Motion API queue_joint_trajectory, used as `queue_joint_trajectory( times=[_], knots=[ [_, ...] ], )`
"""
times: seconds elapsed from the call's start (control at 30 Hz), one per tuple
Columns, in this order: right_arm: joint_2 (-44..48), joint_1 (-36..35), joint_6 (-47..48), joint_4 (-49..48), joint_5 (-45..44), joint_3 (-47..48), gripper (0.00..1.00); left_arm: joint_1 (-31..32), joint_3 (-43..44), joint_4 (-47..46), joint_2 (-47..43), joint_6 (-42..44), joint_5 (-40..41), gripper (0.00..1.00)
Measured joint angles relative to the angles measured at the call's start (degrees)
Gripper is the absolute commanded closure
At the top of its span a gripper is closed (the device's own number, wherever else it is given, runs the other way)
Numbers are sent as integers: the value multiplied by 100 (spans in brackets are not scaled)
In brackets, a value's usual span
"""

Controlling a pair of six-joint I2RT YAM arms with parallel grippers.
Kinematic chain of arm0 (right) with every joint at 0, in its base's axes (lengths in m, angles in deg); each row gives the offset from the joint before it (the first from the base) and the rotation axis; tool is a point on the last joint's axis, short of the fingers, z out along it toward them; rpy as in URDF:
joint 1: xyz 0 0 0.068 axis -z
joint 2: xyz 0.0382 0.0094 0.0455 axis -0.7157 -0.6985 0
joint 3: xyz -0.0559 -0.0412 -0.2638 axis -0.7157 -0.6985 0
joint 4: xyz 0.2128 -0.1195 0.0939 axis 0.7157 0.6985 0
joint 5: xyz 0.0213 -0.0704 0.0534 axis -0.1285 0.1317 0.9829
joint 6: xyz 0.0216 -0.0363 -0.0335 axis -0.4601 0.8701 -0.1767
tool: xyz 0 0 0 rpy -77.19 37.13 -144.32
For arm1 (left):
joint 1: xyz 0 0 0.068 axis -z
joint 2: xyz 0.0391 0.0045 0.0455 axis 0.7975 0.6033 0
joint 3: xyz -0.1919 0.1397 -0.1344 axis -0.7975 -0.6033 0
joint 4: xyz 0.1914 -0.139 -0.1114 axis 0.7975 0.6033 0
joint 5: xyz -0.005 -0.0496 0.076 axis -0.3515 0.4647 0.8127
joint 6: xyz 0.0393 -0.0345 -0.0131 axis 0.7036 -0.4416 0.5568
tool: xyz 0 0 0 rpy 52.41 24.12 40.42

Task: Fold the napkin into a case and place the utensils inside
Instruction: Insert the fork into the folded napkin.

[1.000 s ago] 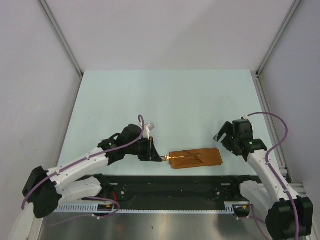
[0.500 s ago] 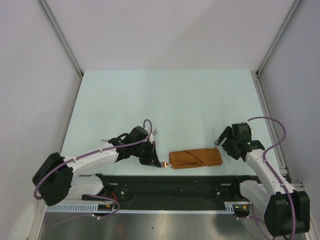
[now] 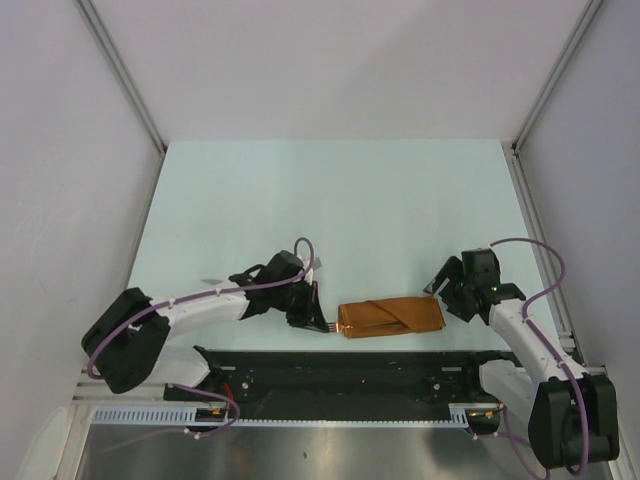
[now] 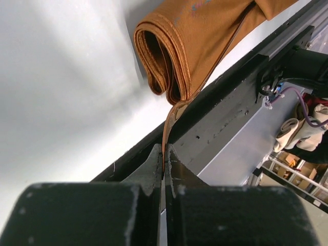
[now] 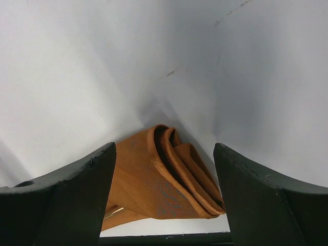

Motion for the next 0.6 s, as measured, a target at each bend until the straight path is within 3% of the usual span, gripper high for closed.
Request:
queue_joint_trajectory(
  times=[0.6],
  knots=[
    [109, -2, -223, -369, 293, -358, 30, 188, 203, -776, 664, -581, -195, 100]
  ],
)
